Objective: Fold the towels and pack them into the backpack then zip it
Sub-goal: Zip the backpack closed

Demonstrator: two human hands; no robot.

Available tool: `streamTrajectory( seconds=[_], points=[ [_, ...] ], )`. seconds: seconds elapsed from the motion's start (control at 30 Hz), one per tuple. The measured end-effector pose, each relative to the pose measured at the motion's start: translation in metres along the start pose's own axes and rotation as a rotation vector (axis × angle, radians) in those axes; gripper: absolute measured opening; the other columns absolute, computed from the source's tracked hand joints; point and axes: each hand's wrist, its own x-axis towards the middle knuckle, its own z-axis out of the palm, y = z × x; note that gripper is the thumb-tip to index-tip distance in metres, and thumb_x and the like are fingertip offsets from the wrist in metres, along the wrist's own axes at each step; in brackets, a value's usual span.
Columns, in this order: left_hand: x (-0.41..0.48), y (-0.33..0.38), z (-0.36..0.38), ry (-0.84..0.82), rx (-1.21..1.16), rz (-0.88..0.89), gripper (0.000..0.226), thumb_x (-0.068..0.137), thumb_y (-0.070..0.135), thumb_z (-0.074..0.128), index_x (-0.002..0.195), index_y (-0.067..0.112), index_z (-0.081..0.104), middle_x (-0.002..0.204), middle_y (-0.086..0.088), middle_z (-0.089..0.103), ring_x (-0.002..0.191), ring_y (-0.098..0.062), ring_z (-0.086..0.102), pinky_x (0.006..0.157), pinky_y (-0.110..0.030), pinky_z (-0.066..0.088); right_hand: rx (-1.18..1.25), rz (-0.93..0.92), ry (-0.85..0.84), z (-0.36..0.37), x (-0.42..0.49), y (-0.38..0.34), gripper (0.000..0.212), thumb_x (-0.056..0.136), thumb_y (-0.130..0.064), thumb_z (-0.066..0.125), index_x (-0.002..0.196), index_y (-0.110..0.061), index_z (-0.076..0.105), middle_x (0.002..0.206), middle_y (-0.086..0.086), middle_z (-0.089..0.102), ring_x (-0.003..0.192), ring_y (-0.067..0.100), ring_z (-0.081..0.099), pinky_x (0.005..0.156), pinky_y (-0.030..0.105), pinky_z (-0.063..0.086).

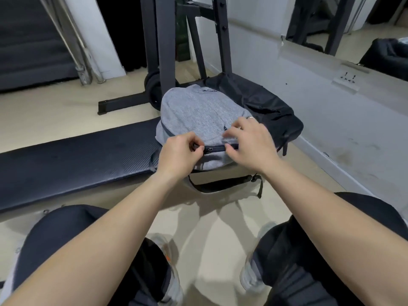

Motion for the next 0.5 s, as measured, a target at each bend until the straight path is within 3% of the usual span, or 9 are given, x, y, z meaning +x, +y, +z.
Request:
streamTrajectory(
  seconds=[0.13,0.27,0.4,0.5],
  points=[
    [-0.002,-0.002,-0.003,-0.011,-0.001,-0.025,0.006,0.083,0.028,0.069,0.08,0.034,0.069,0.072,0.015,0.068,0.074,-0.007,0.064,0.071,-0.034,0.055,-0.03,-0.098,-0.134,0.014,0.01,-0.037,0.019,0.089,-0.032,0.068,0.105,-0.022,0.067,0.104,0.002,0.063,0.102,0.03,0.058,0.084,0.041,0.042],
    [-0.003,-0.02,-0.021,0.009,0.063,-0.077,0.005,0.083,0.033,0.069,0.079,0.037,0.07,0.072,0.016,0.068,0.076,-0.007,0.065,0.072,-0.033,0.055,-0.124,-0.102,-0.137,0.021,0.012,-0.027,0.006,0.088,-0.024,0.069,0.092,-0.02,0.068,0.092,0.002,0.065,0.092,0.031,0.062,0.073,0.037,0.038],
    [0.004,-0.055,-0.055,0.106,0.052,-0.166,0.006,0.084,0.034,0.069,0.079,0.038,0.069,0.08,0.016,0.071,0.081,-0.007,0.065,0.074,-0.032,0.054,-0.26,0.112,-0.308,0.007,-0.008,0.023,0.012,0.085,-0.016,0.061,0.087,-0.025,0.069,0.093,0.003,0.068,0.09,0.029,0.061,0.068,0.034,0.044],
    [0.011,-0.066,-0.064,0.088,0.012,-0.158,0.007,0.085,0.03,0.07,0.08,0.035,0.069,0.079,0.016,0.07,0.078,-0.002,0.064,0.074,-0.031,0.054,-0.159,0.109,-0.238,-0.001,-0.021,0.03,0.011,0.087,-0.025,0.061,0.082,-0.02,0.069,0.084,0.003,0.066,0.084,0.031,0.061,0.066,0.037,0.047]
  ],
)
